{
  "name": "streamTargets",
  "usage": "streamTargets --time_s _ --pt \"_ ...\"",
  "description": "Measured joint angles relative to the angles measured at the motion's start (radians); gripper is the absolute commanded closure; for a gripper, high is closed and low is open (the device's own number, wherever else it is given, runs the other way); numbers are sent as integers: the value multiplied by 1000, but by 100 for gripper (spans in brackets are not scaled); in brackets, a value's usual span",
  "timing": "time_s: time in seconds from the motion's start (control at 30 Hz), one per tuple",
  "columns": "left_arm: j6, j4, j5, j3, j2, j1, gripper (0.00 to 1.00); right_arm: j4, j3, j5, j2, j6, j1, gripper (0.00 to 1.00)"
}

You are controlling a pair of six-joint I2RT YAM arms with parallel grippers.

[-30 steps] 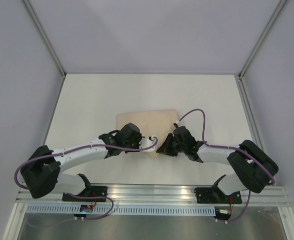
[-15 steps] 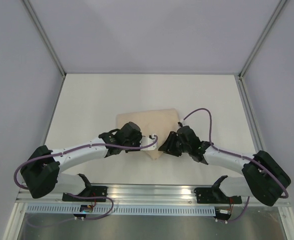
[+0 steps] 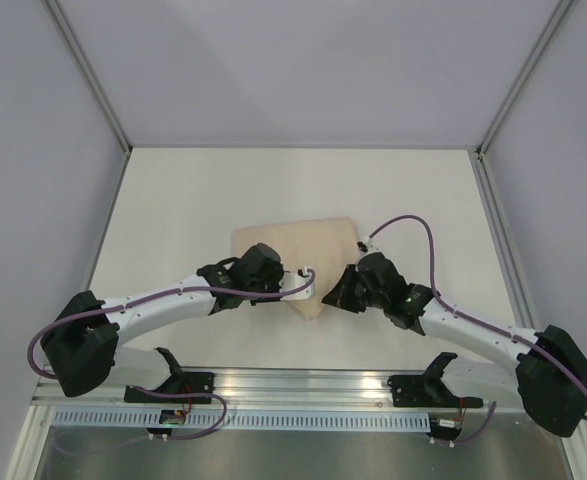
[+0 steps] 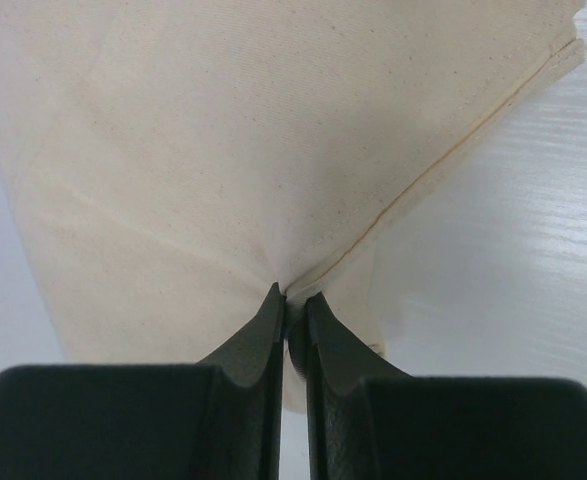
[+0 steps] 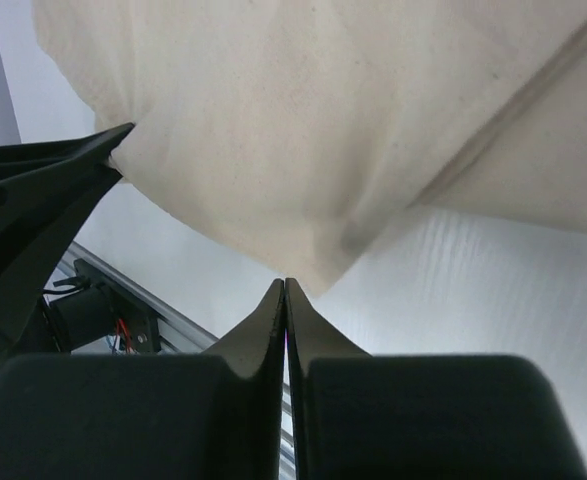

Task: Prepare the surgical pack

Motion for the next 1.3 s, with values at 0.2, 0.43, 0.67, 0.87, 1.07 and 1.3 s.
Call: streamTargets --time_s 0.2,0.43,0.67,0.87,1.07,1.3 --pt "-17 -10 5 12 0 0 100 229 16 -57 215 17 0 100" --pt "-47 -29 16 35 -1 0 100 409 21 -108 367 51 1 100" --pt "-62 -35 25 48 -1 2 100 548 34 -110 419 95 6 99" --pt "-68 -52 25 71 -1 5 100 651 44 -112 499 156 10 99" --pt "-67 -48 29 72 -1 7 100 745 23 -37 505 184 17 100" --pt "-64 -36 32 72 -1 7 100 784 13 108 502 193 27 100"
